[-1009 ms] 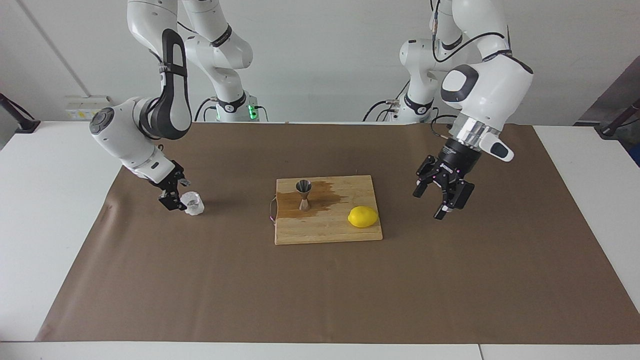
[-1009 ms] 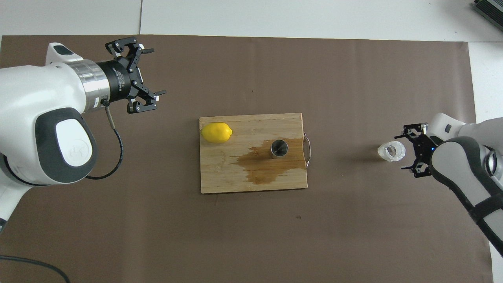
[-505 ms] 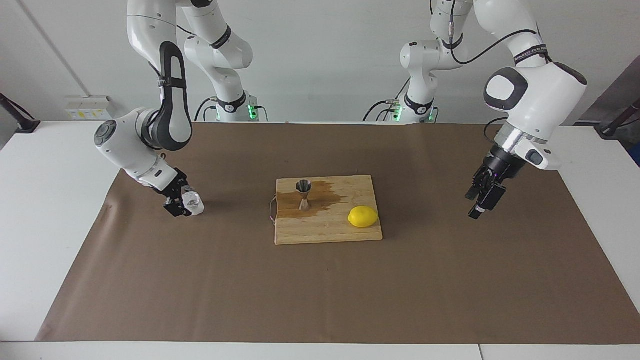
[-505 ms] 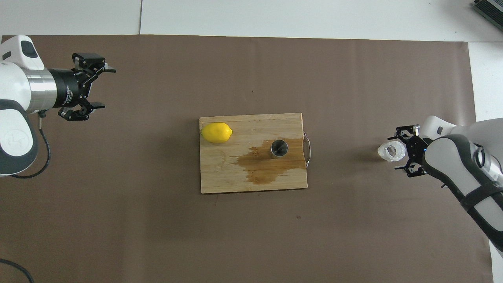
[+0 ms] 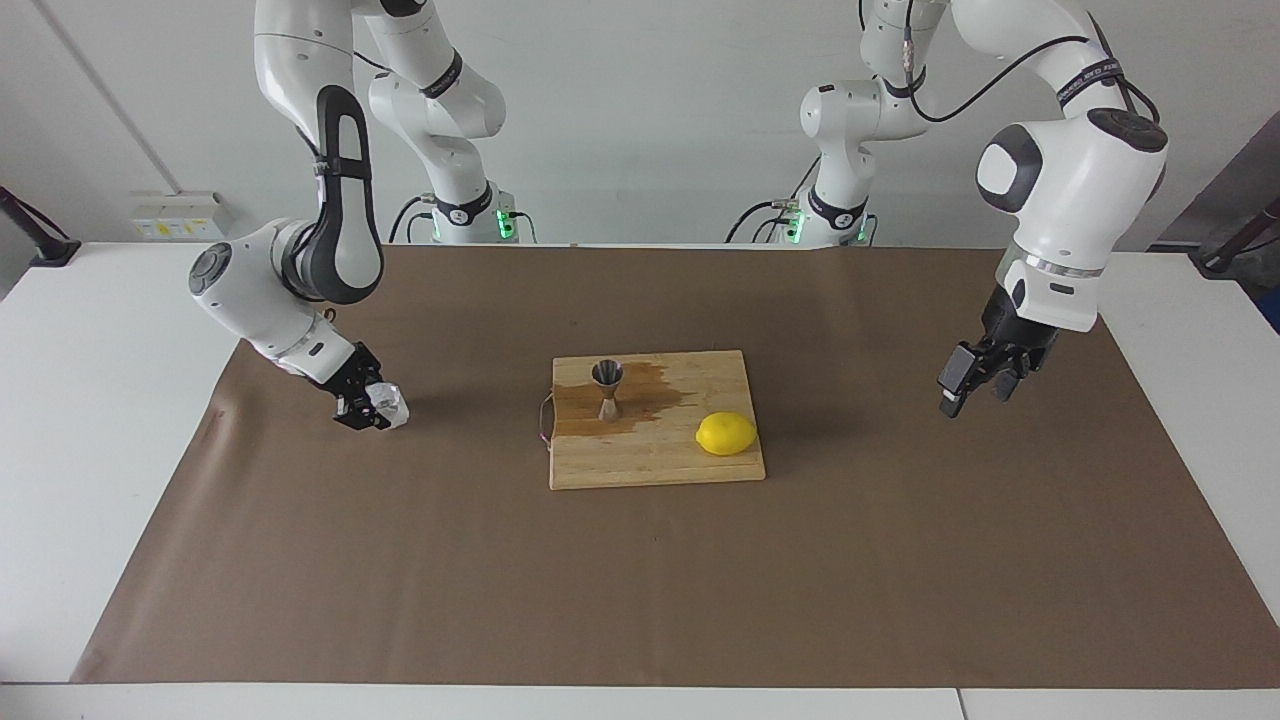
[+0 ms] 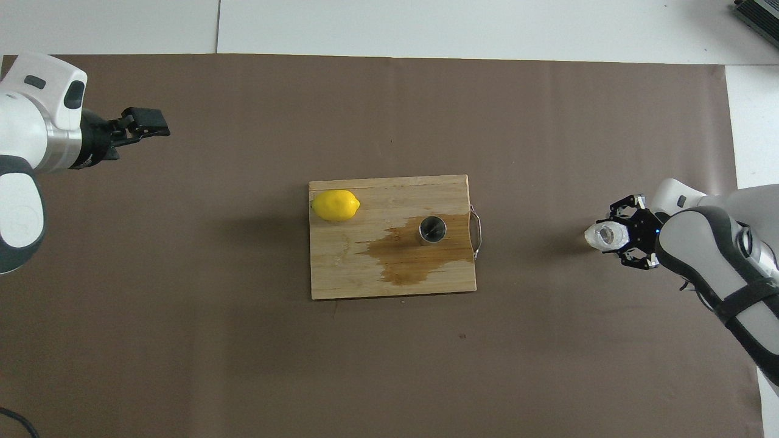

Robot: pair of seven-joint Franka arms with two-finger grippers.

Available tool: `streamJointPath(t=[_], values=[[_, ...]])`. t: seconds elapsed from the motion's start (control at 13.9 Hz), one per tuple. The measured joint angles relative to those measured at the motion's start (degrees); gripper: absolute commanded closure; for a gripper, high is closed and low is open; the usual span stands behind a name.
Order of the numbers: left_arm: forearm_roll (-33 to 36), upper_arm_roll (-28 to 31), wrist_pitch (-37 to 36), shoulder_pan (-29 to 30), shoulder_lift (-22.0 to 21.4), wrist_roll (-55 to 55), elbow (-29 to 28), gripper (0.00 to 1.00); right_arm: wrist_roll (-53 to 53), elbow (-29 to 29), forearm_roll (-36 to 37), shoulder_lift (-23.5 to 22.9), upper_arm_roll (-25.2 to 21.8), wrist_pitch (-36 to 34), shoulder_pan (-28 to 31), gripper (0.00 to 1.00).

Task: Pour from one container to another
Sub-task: 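Lift the white cup with the right gripper above the metal cup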

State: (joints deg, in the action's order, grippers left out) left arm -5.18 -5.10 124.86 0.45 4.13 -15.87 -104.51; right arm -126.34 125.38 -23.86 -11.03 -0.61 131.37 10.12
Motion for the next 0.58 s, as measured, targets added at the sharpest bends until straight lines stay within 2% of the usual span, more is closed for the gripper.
streamJointPath(t=[0.22,0.58], values=[[1.96,0.04,-10.77,0.59,-0.93,8.90,3.86,0.00,-0.57,-0.23,-1.18,0.08,0.07,0.00,-0.03,1.00],[7.31,-1.24,-28.92,0.51,-1.70,12.60,12.52,0.00,2.33,-1.13,-3.31,3.37,0.43,-1.01,-2.44,1.00]])
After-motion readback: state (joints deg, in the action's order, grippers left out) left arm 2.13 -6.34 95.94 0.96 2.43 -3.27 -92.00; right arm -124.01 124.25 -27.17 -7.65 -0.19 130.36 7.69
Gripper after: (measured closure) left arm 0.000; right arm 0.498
